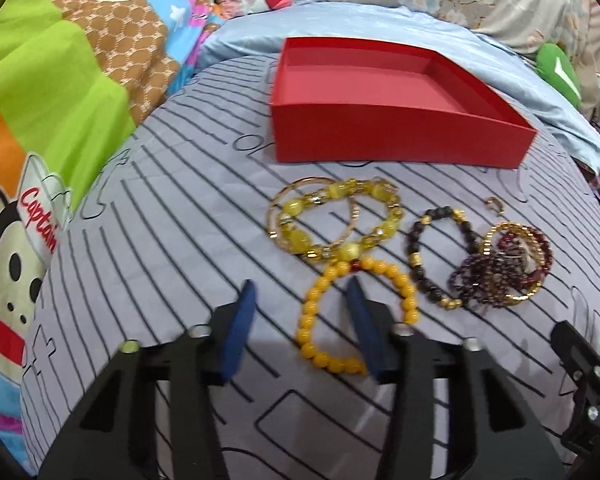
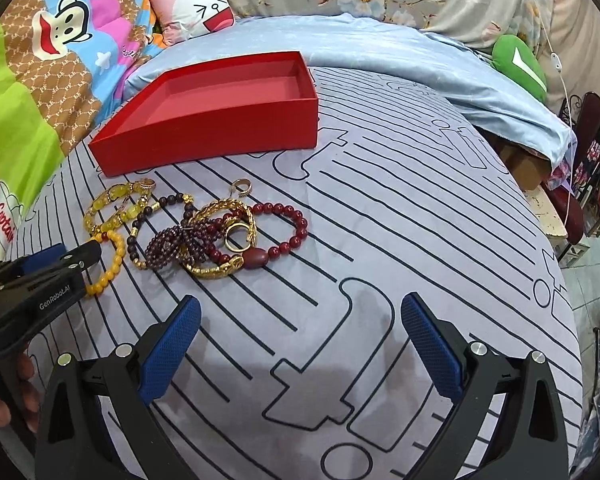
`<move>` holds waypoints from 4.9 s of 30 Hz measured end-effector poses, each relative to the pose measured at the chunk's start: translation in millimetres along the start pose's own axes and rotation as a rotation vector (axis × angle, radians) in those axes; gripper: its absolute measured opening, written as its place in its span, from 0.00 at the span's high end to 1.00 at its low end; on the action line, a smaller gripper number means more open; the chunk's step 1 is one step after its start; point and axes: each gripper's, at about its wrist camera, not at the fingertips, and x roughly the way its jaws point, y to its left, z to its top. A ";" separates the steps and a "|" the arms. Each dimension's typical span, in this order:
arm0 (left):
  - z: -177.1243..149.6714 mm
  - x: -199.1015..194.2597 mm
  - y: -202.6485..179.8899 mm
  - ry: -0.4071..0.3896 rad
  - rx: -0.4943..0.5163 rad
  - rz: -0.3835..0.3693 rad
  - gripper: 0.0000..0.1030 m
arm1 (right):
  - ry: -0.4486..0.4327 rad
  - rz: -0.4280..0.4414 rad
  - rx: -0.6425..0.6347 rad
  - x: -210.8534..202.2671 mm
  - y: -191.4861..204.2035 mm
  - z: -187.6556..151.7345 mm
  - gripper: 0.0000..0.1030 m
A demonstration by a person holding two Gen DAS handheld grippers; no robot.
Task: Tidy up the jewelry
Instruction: 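Lower the left tool and grasp the orange round-bead bracelet, then grasp the dark purple beaded bracelet with the right tool while the left holds the orange bracelet, then carry both held bracelets over the red tray and lower them, then open both tools to release the bracelets into the tray, then move the right tool to the thick gold bangle and grasp it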
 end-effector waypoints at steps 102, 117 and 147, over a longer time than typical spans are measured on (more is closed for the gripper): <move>246.8 107.1 -42.6 -0.047 0.149 -0.242 0.93 | 0.191 0.297 -0.114 166.4 20.3 286.0 0.96; 249.1 91.9 -26.3 -0.108 0.090 -0.143 0.57 | 0.022 0.274 -0.117 111.0 8.1 265.4 0.76; 39.4 -6.8 20.5 -0.006 -0.057 -0.016 0.49 | 0.099 0.197 -0.120 19.0 6.7 59.3 0.65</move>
